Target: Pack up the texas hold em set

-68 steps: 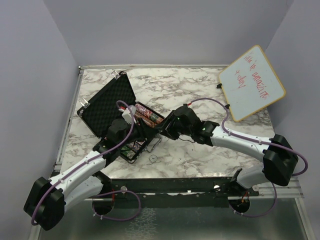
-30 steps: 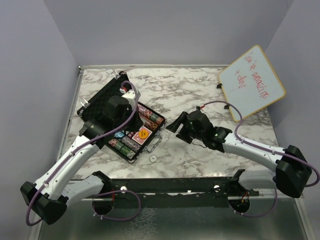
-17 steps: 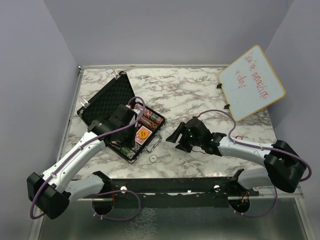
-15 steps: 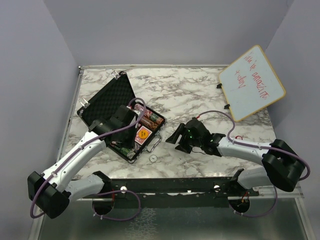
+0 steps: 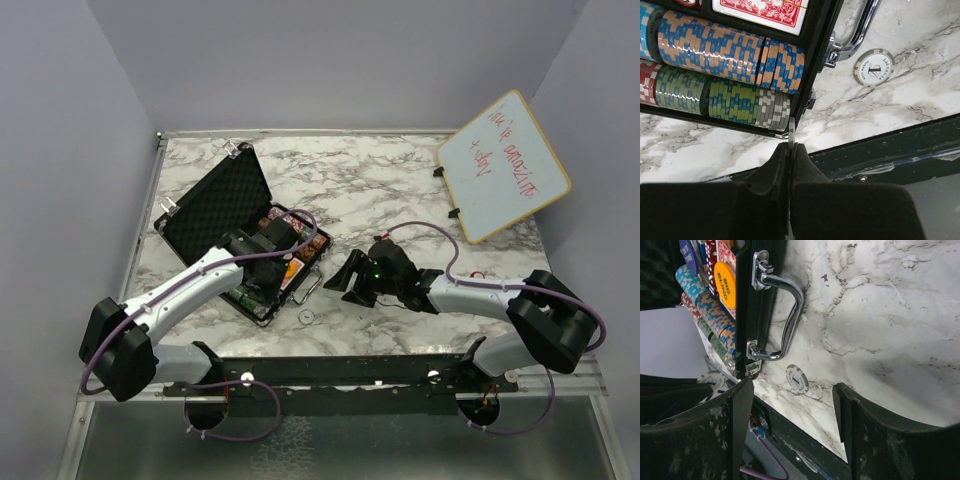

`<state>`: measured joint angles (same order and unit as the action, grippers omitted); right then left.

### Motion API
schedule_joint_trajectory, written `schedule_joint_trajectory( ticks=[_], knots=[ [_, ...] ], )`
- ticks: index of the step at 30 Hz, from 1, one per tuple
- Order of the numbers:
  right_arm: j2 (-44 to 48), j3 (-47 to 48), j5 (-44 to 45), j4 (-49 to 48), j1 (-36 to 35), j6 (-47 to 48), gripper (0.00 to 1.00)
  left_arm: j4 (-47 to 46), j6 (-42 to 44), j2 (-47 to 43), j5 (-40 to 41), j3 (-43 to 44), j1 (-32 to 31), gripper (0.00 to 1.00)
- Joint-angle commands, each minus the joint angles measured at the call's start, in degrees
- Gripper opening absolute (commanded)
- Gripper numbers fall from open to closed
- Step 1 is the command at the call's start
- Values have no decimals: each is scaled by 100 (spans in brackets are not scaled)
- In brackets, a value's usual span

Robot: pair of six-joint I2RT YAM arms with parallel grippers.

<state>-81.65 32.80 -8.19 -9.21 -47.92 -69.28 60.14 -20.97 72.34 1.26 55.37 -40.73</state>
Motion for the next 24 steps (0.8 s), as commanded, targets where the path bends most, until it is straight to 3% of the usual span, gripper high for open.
schedule_joint_trajectory(
  ticks=[1, 16, 24],
  knots=[
    [-70, -37, -225, -250, 2, 210, 70, 143, -166, 133, 337, -18, -88, 0],
    [-117, -208, -256, -471, 2, 29, 70, 112, -74, 398, 183, -36, -252, 0],
    [-2, -314, -210, -527, 6, -50, 69, 219, -214, 603, 569, 23, -326, 0]
  ],
)
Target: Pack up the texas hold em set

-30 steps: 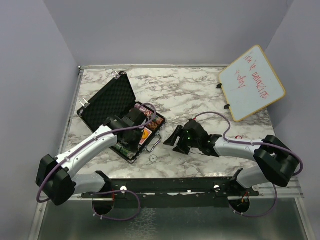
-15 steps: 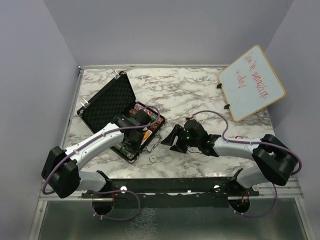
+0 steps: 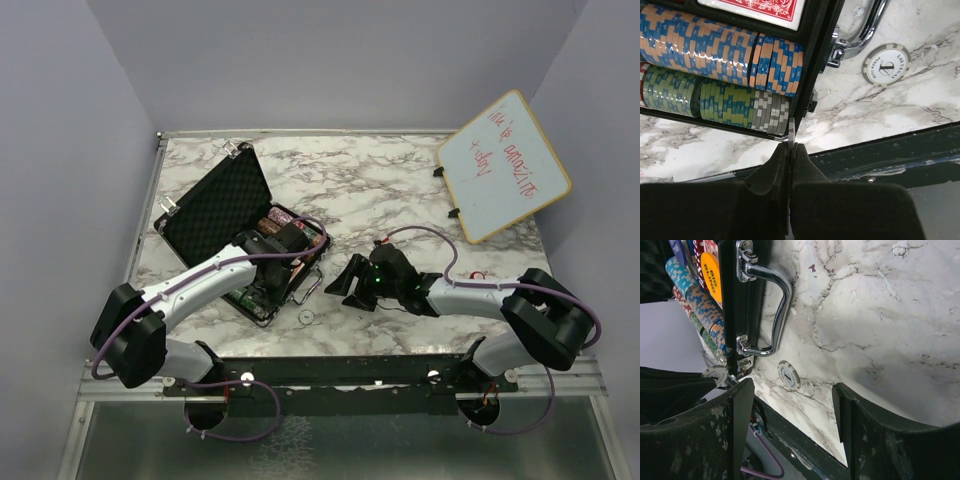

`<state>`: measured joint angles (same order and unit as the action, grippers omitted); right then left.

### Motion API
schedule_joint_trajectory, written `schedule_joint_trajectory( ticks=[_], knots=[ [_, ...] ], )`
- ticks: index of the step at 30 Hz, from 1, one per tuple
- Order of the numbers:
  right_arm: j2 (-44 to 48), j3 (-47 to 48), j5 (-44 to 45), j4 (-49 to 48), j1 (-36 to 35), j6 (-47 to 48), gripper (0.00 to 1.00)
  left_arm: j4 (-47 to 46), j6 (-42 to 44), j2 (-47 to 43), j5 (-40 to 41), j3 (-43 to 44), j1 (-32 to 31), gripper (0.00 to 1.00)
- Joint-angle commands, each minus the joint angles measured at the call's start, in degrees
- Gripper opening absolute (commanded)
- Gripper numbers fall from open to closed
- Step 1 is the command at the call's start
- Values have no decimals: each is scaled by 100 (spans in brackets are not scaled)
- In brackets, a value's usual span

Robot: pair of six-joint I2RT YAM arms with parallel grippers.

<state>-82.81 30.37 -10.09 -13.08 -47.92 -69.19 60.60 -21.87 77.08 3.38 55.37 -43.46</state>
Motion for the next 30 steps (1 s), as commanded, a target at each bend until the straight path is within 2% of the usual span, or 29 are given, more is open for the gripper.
schedule_joint_trajectory(
  ticks=[1, 15, 20, 24, 26, 30],
  knots=[
    [115, -75, -16, -140, 4, -52, 69, 214, -162, 139, 449, 53, -56, 0],
    [93, -58, -22, -152, 2, 7, 69, 295, -222, 308, 612, 103, -97, 1],
    [120, -66, -24, -143, 6, 31, 69, 293, -213, 335, 666, 105, -110, 26],
    [116, 58, -2, 12, 5, 319, 70, 303, -230, 297, 719, 114, -119, 38],
    [111, 231, 102, 368, 2, 533, 70, 303, -251, 255, 753, 114, -127, 40],
    [127, 512, 178, 762, 2, 1069, 70, 333, -248, 180, 817, 171, -127, 39]
  ],
)
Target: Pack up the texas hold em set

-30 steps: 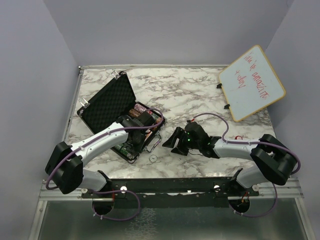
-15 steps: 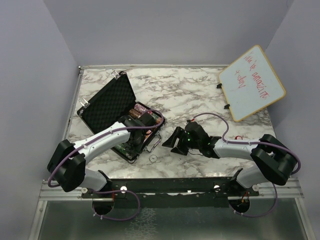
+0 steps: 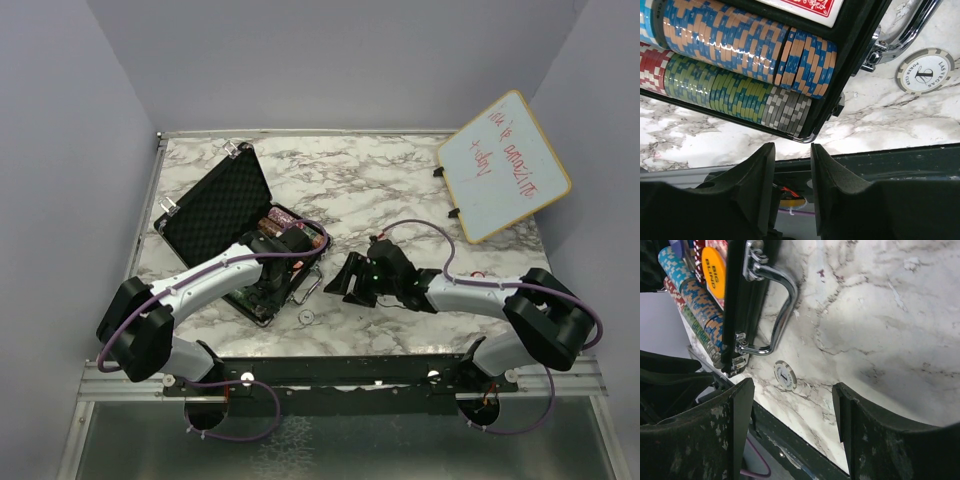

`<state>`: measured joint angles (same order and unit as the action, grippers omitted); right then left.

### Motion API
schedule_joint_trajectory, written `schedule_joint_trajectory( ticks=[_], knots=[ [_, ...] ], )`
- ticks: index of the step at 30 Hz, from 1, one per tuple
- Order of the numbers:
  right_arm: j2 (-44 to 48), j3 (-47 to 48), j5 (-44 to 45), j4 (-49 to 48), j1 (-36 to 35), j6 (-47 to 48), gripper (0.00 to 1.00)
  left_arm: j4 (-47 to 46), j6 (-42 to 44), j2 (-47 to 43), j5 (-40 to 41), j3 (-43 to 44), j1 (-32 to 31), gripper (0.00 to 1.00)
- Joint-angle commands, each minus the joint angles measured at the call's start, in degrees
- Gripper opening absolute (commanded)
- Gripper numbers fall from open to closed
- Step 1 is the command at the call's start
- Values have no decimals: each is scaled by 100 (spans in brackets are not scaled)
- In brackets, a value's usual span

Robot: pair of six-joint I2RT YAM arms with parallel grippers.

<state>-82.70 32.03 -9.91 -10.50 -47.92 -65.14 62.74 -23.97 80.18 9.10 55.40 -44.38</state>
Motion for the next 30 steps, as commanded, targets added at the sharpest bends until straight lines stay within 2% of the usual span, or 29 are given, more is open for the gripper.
schedule_joint_trajectory(
  ticks=[1, 4, 6, 10, 14, 18, 20, 25, 30],
  knots=[
    [69, 467, 134, 627, 2, 899, 70, 130, -45, -164, 302, 213, -36, 39],
    [-143, 862, 108, 1200, -22, 1471, 70, 121, -95, -315, 519, 424, -36, 40],
    [-251, 1060, 116, 1468, -113, 1779, 70, 38, -139, -459, 711, 594, -36, 48],
    [-419, 1554, 666, 2149, -489, 2132, 70, -469, -157, -966, 1035, 784, -36, 64],
    [-781, 2081, 1373, 2890, -893, 2192, 70, -1070, -313, -1655, 1873, 717, -36, 74],
    [-1366, 2758, 1938, 3484, -1401, 2189, 72, -1518, -553, -2422, 2914, 365, -31, 79],
    [-1754, 3258, 2293, 3961, -1666, 2151, 75, -1661, -599, -2774, 3188, 161, -34, 81],
    [-2604, 4346, 3028, 4913, -2119, 1972, 80, -2019, -603, -3598, 3334, -344, -27, 84],
    [-3068, 4784, 3018, 5143, -2221, 2060, 81, -2369, -585, -4274, 3335, -774, -27, 87]
  ],
)
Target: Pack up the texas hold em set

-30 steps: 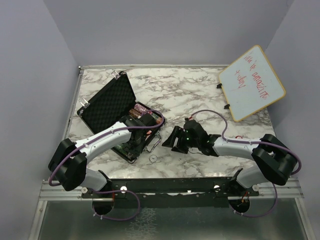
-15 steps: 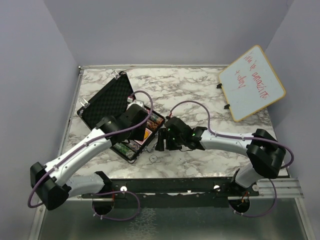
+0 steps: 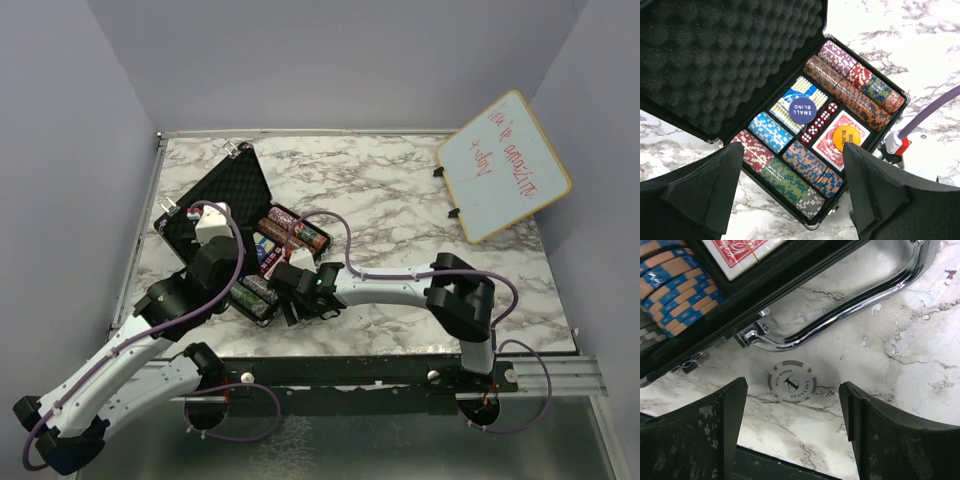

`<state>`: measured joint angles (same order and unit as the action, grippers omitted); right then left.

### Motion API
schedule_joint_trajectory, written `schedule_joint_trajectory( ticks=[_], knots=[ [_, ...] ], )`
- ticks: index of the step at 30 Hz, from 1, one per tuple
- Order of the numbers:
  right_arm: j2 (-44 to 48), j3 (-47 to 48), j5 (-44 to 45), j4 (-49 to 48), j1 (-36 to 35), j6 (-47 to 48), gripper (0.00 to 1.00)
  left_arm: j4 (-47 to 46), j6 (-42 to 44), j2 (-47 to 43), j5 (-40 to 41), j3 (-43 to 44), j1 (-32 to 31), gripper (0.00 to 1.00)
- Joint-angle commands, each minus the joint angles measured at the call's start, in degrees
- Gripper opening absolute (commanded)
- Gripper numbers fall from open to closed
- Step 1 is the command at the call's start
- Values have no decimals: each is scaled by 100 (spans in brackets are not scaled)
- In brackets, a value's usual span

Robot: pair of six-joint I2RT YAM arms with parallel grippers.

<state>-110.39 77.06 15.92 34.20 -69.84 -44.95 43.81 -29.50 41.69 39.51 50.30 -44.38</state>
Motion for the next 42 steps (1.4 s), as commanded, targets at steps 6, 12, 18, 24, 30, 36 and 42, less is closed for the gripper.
schedule_joint_trajectory(
  ticks=[6, 12, 18, 24, 30, 36, 42],
  knots=[
    [-605, 547, 368, 861, -27, 111, 79, -606, 114, -667, 340, -408, -27, 90],
    [-716, 386, 353, 970, -29, -26, 72, -660, 172, -696, 271, -490, -27, 91],
    [-745, 236, 230, 954, -29, -110, 63, -728, 266, -657, 148, -536, -27, 92],
    [-853, 260, 163, 965, -3, -129, 58, -759, 277, -566, -6, -525, -27, 93],
    [-883, 263, 154, 963, 38, -181, 49, -794, 286, -561, -92, -554, -27, 93],
    [-642, 106, 271, 865, 126, -301, 43, -804, 295, -507, -159, -548, -27, 93],
    [-185, -112, 513, 799, 179, -431, 42, -796, 215, -475, -353, -521, -27, 94]
  ],
)
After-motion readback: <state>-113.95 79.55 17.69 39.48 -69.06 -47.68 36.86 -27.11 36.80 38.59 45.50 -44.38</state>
